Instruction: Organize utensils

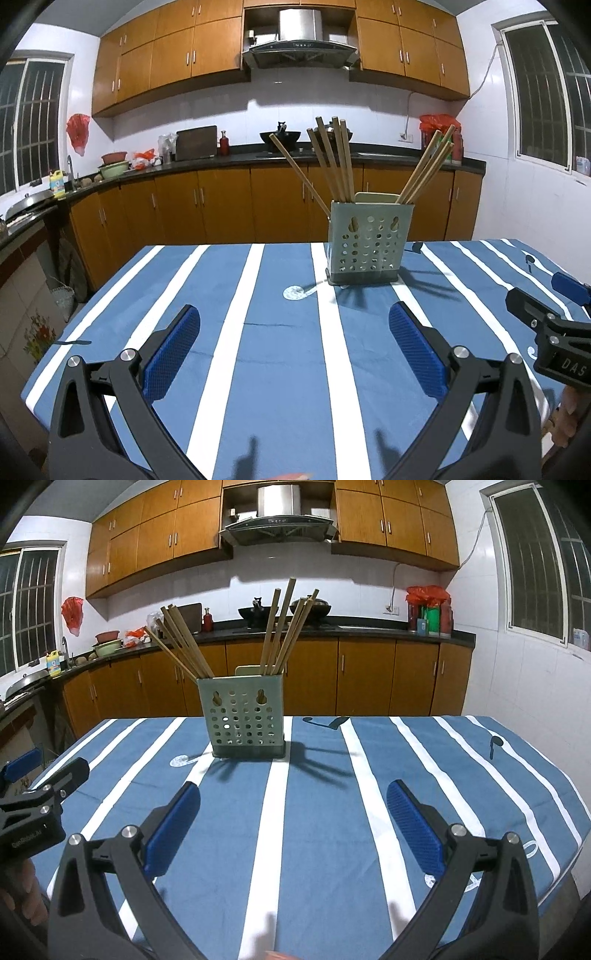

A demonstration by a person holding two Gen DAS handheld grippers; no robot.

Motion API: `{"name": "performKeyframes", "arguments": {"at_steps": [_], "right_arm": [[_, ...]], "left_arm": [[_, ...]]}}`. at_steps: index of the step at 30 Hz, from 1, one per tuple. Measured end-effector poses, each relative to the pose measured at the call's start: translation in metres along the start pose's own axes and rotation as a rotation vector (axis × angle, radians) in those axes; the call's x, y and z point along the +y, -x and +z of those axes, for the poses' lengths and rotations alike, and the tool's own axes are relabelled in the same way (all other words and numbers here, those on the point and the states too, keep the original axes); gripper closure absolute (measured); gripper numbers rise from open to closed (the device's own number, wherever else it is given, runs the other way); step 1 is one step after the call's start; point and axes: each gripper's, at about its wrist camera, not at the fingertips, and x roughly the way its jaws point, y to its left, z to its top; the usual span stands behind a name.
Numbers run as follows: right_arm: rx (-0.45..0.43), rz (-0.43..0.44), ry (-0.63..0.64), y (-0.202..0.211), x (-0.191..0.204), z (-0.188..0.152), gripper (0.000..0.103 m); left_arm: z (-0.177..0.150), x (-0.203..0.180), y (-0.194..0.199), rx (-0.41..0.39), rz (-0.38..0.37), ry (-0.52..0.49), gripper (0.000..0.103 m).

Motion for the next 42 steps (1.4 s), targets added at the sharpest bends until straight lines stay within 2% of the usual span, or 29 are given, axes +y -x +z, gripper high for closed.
{"name": "performKeyframes", "arguments": {"at_steps": [42], "right_arm": [[0.016,0.002,-0.012,-0.0013,0.0017,-0.0038,0.004]], "left_arm": [[0.0005,0.0005,-0.0008,0.007,-0.005,0.005,0.002]]}}
